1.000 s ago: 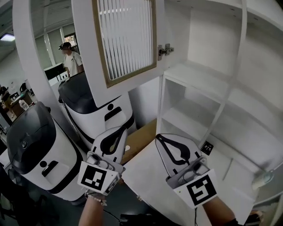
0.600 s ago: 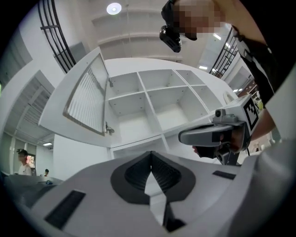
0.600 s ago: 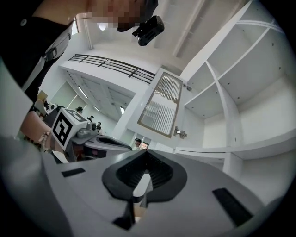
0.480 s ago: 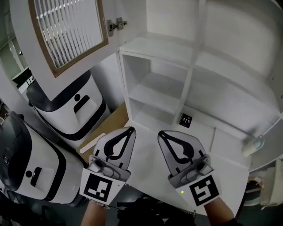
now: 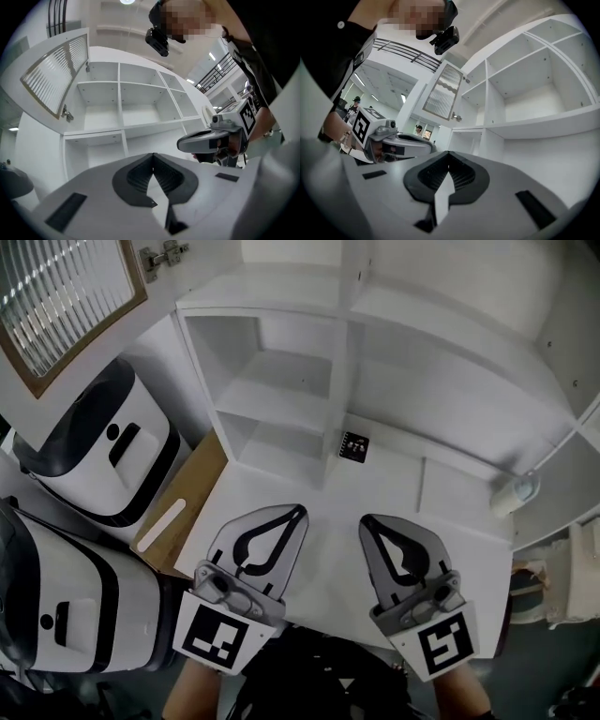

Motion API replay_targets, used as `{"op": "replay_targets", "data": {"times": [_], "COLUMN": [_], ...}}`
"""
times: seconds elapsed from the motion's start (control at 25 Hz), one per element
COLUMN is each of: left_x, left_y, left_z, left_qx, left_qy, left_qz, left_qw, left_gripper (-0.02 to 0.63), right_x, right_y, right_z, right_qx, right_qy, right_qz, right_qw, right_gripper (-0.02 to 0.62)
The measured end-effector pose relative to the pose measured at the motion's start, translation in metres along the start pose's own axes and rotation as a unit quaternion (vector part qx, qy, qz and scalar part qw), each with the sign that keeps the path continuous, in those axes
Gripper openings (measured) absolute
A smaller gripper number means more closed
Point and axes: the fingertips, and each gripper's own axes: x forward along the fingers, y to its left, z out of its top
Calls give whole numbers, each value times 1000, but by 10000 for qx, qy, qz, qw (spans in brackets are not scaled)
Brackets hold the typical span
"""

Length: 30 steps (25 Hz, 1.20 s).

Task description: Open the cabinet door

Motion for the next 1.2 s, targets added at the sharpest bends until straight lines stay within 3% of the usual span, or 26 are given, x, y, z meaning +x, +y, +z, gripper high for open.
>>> {"op": "replay_targets", "data": {"times": [0.52, 1.2], "left_x": [18, 9], "left_y": [-58, -61], "left_z": [-22, -32], "left_qx": [-41, -149], "left_qy": [131, 310], "left_qz": [-736, -612], "left_qw": [9972, 9975], "left_gripper": [2, 2], "right_x": [-43, -36], "right_y": [1, 15], "right_z": [-45, -46], "right_qx": [535, 480], "right_qy": [526, 558], "right_qz": [-390, -99], "right_qw": [9964, 9972], "right_gripper": [2, 2]}}
